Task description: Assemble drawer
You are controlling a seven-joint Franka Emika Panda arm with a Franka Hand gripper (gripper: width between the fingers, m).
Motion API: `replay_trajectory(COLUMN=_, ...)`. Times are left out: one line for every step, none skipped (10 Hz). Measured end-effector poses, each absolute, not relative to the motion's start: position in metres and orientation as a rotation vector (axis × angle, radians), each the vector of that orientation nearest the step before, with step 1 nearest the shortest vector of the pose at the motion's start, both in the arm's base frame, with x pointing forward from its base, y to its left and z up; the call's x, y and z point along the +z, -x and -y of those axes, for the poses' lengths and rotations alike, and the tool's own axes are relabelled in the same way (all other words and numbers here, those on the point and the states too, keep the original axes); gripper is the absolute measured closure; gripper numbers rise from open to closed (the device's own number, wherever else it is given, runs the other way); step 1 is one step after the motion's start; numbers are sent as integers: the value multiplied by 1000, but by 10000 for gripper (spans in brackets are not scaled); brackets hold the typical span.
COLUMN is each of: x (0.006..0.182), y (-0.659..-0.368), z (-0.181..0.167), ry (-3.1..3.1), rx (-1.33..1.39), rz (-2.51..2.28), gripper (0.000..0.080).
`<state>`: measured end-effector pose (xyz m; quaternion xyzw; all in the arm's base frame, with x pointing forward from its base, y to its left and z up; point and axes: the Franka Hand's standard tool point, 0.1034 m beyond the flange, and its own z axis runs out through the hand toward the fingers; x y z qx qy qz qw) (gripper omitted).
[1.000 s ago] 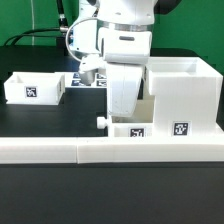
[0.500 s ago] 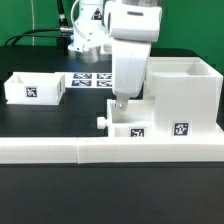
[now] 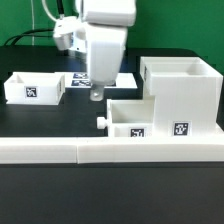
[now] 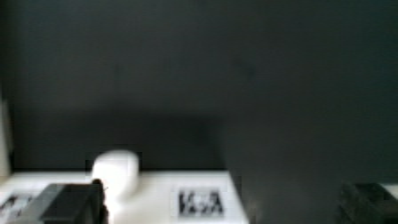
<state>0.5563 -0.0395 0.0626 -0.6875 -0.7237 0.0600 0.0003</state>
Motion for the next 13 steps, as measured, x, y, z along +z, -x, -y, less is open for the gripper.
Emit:
replay_trajectory(x=61, y=-555, z=44, ry=2168, rx=192, rz=2261, gripper=151)
replay_trajectory(x=61, y=-555, z=42, ry=2165, rx=190, rz=2264, gripper=151)
replay_trajectory(x=61, y=-555, z=43, ry=2163, rx=190, rz=2265, gripper=151)
replay_trajectory(x=57, y=-554, z=45, ry=2141, rx=186, rz=2275, gripper=151)
replay_trajectory(x=46, y=-550, z=51, ry=2067, rx=144, rz=2289, gripper=151)
replay_trajectory(x=43, y=-552, z=55, ry=2069, rx=106, rz=2250, gripper=151)
replay_trajectory(x=43, y=-553, z=59, ry=2026, rx=63, rz=2237, gripper=151)
replay_trajectory(x=40, y=-557, z=63, ry=2007, rx=24, rz=2198, gripper=151)
replay_trajectory(x=35, y=-559, z=64, ry=1999, rx=-9, rz=2165, gripper=151)
replay_trajectory(x=29, y=-558, z=64, ry=1983, rx=-28, rz=2137, gripper=151)
replay_trajectory(x=25, y=-555, z=64, ry=1975, rx=-35, rz=2119, gripper=151)
replay_trajectory(x=25, y=-555, z=69, ry=1984, rx=-38, rz=2110, gripper=151)
replay_trajectory(x=25, y=-554, z=69, ry=1987, rx=-35, rz=2108, gripper=151)
